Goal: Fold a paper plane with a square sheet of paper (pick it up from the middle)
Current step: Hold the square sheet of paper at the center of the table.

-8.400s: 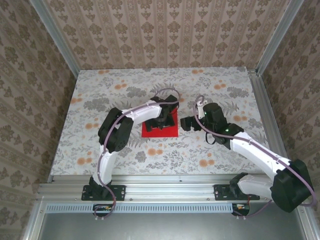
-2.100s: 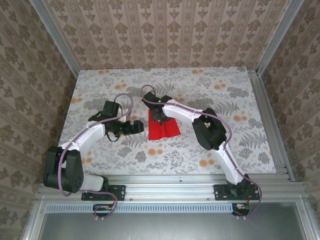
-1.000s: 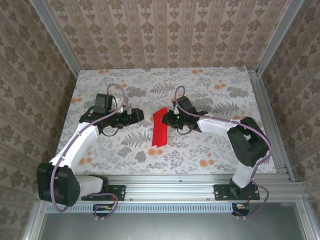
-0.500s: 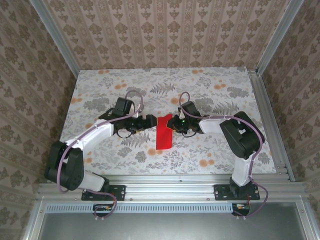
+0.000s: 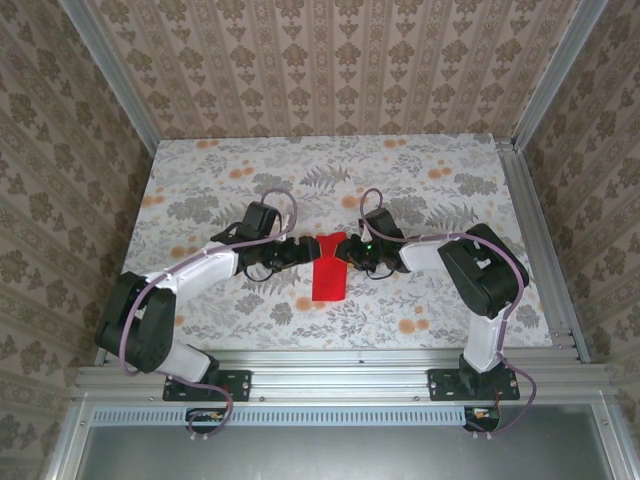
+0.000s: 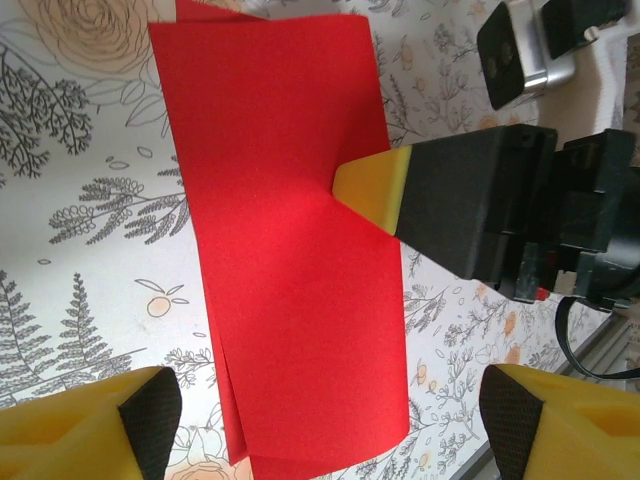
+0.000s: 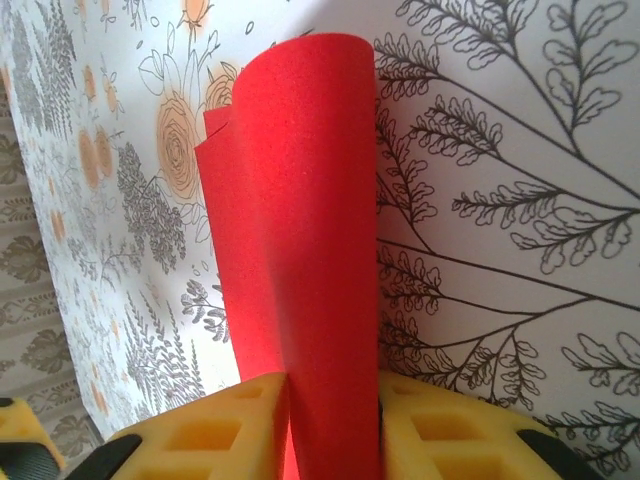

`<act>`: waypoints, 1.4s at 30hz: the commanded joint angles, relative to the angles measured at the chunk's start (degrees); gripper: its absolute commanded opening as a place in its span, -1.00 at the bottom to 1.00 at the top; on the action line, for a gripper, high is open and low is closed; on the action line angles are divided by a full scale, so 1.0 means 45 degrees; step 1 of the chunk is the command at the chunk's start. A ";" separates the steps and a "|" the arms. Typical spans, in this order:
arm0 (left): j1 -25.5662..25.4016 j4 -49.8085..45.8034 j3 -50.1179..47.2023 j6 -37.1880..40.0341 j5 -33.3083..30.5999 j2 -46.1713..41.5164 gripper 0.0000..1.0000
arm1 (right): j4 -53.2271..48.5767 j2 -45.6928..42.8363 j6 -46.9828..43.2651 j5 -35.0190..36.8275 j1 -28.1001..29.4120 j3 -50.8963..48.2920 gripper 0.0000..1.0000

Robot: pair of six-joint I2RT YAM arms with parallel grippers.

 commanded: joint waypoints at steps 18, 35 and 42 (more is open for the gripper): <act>-0.0595 0.1317 -0.0083 -0.0331 -0.0083 0.1283 0.34 | 0.0914 -0.0267 0.1290 0.0862 -0.0040 -0.0827 -0.42; -0.0995 0.2221 0.0552 -0.0329 0.0211 0.3206 -0.15 | 0.0594 -0.0297 0.1204 0.1015 0.0193 -0.0680 -0.45; -0.1022 0.1775 0.0651 0.0227 0.0012 0.3702 -0.22 | 0.0501 -0.0495 0.1167 0.1043 0.0249 -0.0670 -0.45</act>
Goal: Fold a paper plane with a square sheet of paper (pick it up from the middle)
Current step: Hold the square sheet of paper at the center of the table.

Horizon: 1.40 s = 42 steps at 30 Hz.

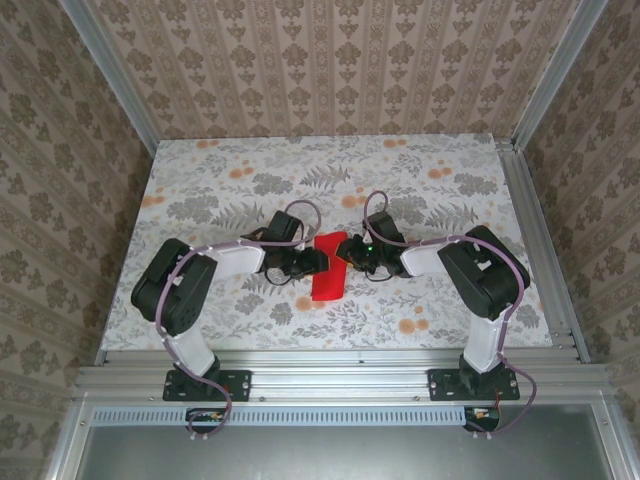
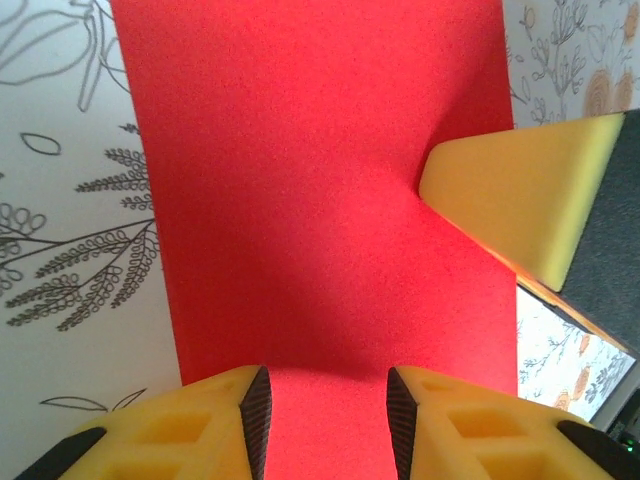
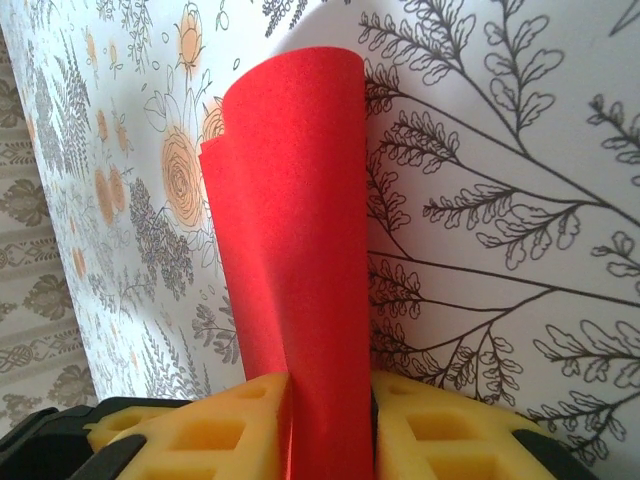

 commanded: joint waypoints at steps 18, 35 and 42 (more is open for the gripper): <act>0.0000 -0.0610 0.0322 0.1137 -0.0037 0.0750 -0.27 | -0.5700 -0.2509 -0.2277 0.1773 0.0188 0.0923 -0.11; 0.0008 -0.0587 0.0467 0.0943 0.0499 0.0147 -0.26 | -0.6207 -0.1583 -0.2510 0.1935 0.1126 0.1468 -0.08; 0.0030 -0.0470 0.0550 0.0715 0.0761 -0.0143 -0.25 | -0.6063 -0.1172 -0.2396 0.1915 0.1255 0.1500 -0.16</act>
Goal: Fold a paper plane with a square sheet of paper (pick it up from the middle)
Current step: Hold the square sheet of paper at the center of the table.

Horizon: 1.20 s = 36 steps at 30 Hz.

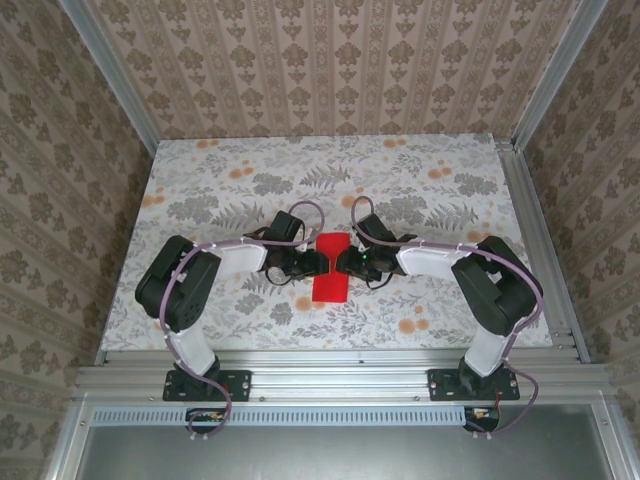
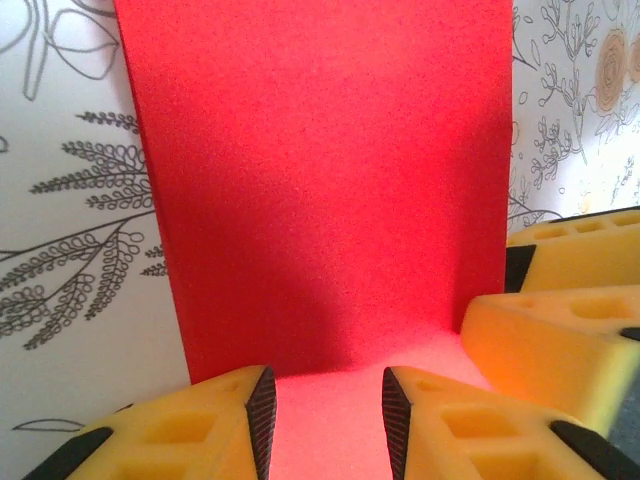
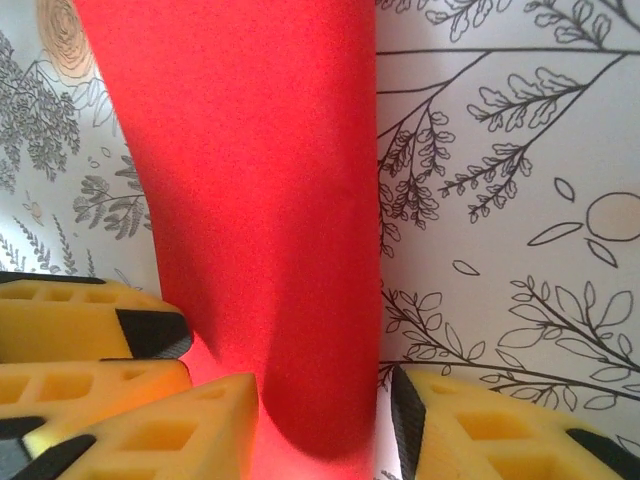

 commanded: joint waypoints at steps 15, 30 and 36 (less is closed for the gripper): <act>0.0195 -0.0860 0.0680 0.0034 0.0508 -0.1224 -0.21 | -0.0047 0.0698 0.0343 0.0371 0.0136 0.0567 -0.30; 0.0948 -0.1881 -0.0292 0.0761 0.0048 -0.1941 -0.20 | -0.0610 0.0904 0.0694 0.0909 0.0366 0.0921 -0.21; 0.0870 -0.0979 -0.0877 0.0279 0.0509 -0.1949 -0.20 | -0.0769 0.0891 0.0929 0.1143 0.0434 0.0947 -0.22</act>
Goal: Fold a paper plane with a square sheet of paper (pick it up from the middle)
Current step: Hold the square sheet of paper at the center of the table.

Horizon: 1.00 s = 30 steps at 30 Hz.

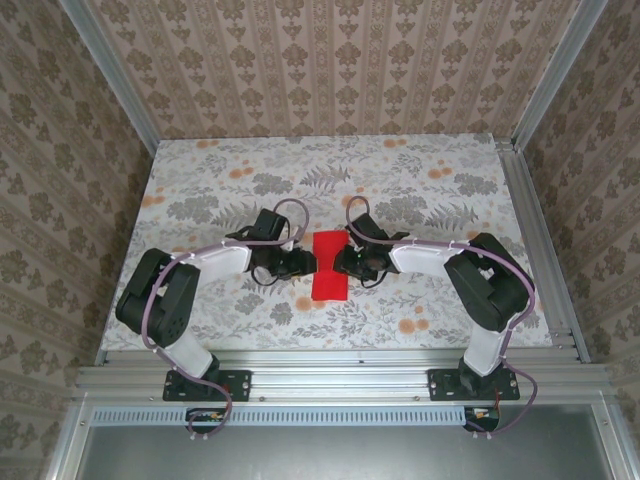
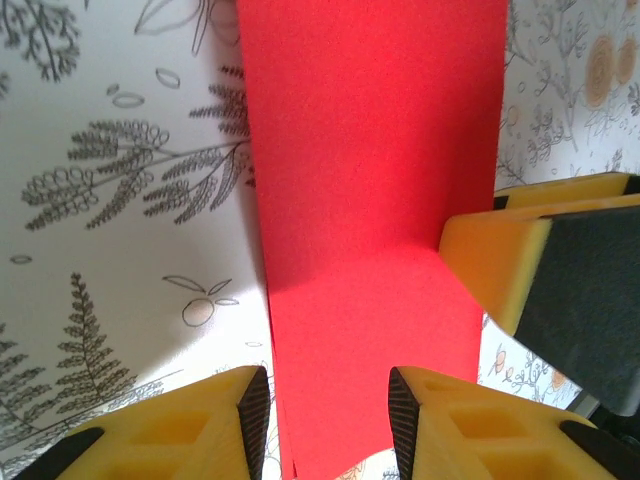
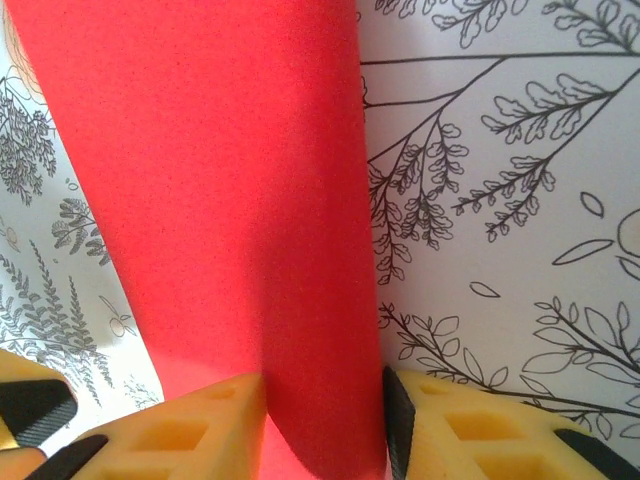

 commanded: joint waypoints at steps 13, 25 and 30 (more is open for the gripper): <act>-0.0286 0.1314 -0.0974 -0.0595 0.0673 -0.0322 -0.19 | -0.0205 0.0260 0.1495 0.1049 0.0216 0.0001 -0.24; -0.0268 0.1288 -0.0971 -0.0428 0.0787 -0.0344 -0.17 | -0.0331 0.0275 0.1830 0.1320 0.0313 -0.0096 -0.24; -0.0268 0.1260 -0.0947 -0.0499 0.0778 -0.0409 -0.16 | -0.0536 0.0276 0.1888 0.1588 0.0390 -0.0077 -0.24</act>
